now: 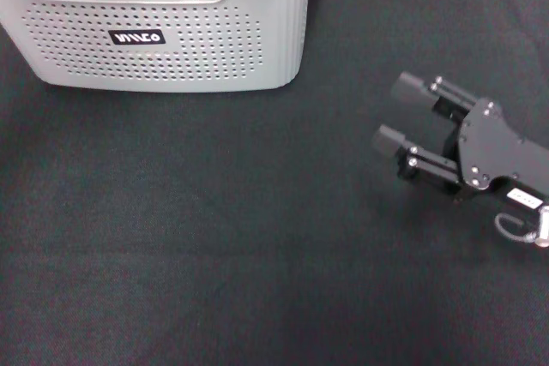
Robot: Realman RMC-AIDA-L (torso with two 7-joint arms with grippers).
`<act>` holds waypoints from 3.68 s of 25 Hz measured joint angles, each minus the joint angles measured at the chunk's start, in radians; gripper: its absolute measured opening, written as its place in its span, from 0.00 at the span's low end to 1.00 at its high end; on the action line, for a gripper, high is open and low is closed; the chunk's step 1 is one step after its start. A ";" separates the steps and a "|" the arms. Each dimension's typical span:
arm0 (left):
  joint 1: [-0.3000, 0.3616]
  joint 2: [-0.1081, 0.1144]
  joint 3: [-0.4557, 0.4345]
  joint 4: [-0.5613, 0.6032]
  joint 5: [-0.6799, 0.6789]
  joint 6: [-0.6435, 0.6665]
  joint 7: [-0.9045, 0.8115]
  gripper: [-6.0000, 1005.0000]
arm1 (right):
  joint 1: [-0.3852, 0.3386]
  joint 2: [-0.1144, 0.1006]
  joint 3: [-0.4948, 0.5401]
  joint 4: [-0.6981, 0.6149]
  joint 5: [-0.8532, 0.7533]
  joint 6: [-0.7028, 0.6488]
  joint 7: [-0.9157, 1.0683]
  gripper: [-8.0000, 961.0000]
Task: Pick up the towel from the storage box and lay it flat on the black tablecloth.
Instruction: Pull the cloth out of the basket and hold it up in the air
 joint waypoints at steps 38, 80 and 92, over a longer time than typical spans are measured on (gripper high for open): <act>0.011 0.038 -0.183 -0.133 -0.431 0.529 -0.104 0.05 | -0.133 0.025 -0.133 -0.569 0.089 0.327 -1.137 0.63; 0.005 0.036 -0.183 -0.211 -0.382 0.561 -0.084 0.05 | -0.124 0.026 -0.135 -0.604 0.111 0.278 -1.174 0.22; 0.011 0.036 -0.182 -0.211 -0.381 0.562 -0.084 0.05 | -0.125 0.026 -0.129 -0.598 0.113 0.285 -1.167 0.06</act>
